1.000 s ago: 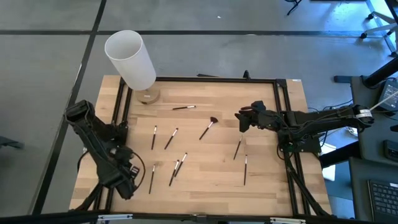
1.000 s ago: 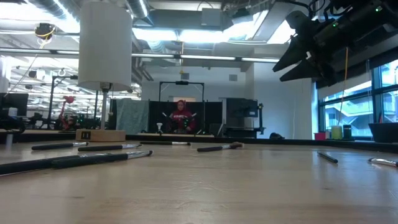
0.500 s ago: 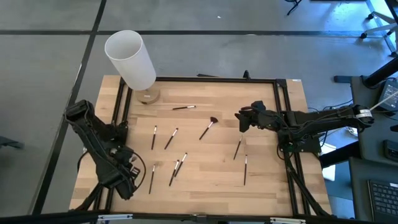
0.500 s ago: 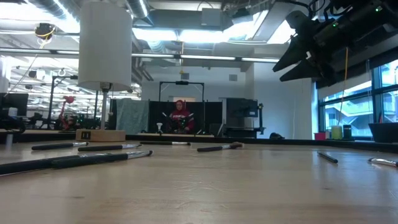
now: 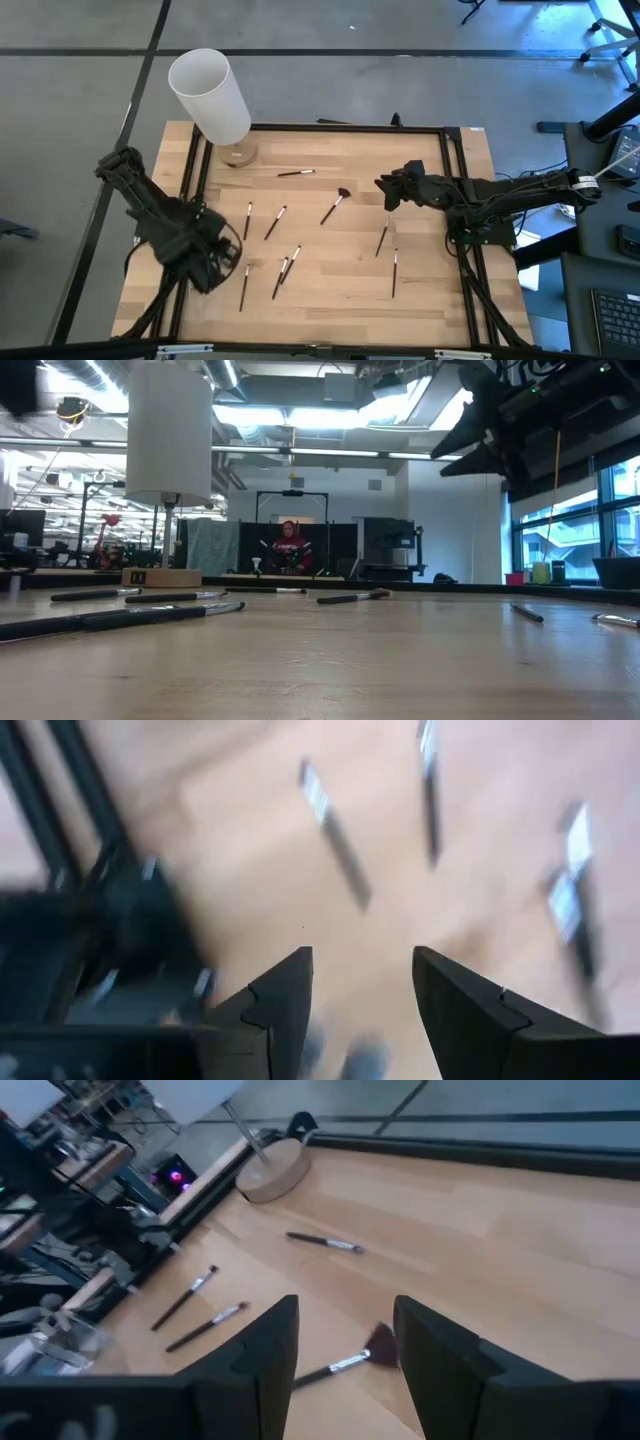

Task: Pick & Place Makeup Supplies
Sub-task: Put the makeup brush into the transparent organizer

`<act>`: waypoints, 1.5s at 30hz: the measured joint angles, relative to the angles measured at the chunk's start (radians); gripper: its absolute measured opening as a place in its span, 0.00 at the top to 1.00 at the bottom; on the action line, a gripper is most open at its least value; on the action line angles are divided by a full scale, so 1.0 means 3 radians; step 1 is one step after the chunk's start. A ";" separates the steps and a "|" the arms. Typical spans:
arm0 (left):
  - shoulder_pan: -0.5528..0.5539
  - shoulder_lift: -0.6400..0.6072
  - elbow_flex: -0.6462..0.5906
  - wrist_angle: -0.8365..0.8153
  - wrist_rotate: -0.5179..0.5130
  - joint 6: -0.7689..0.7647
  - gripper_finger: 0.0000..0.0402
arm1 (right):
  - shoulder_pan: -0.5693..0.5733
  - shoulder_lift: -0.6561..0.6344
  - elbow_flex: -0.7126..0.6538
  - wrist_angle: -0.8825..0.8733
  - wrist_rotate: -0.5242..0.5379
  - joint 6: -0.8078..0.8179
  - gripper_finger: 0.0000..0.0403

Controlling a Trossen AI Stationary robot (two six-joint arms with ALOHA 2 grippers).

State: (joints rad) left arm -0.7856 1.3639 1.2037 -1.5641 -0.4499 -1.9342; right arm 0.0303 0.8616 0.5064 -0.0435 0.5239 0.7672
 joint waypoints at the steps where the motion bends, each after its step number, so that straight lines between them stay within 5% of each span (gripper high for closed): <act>1: 0.0123 -0.0016 0.0000 0.0054 -0.0135 0.0047 0.58 | 0.0000 0.0000 0.0000 0.0018 -0.0045 -0.0036 0.59; 14: 0.2113 0.0728 0.0005 0.2987 -0.0262 0.3405 0.58 | 0.0000 -0.0004 0.0000 0.0081 -0.0136 -0.0230 0.59; 25: 0.2904 0.1692 0.0030 0.4586 0.0816 0.4336 0.58 | -0.0082 -0.0075 0.0000 -0.0172 -0.0126 -0.0338 0.59; 34: 0.2875 0.2336 0.0611 0.4339 0.0831 0.4523 0.58 | -0.0206 -0.0127 0.0000 -0.0369 -0.0129 -0.0288 0.59; 45: 0.2843 0.2505 0.0737 0.3957 0.0518 0.4574 0.61 | -0.0205 -0.0128 0.0000 -0.0372 -0.0130 -0.0288 0.59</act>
State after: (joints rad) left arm 0.0673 2.1154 1.4249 -0.3770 -0.2945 -0.5619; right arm -0.0311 0.8230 0.5064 -0.1551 0.4850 0.6807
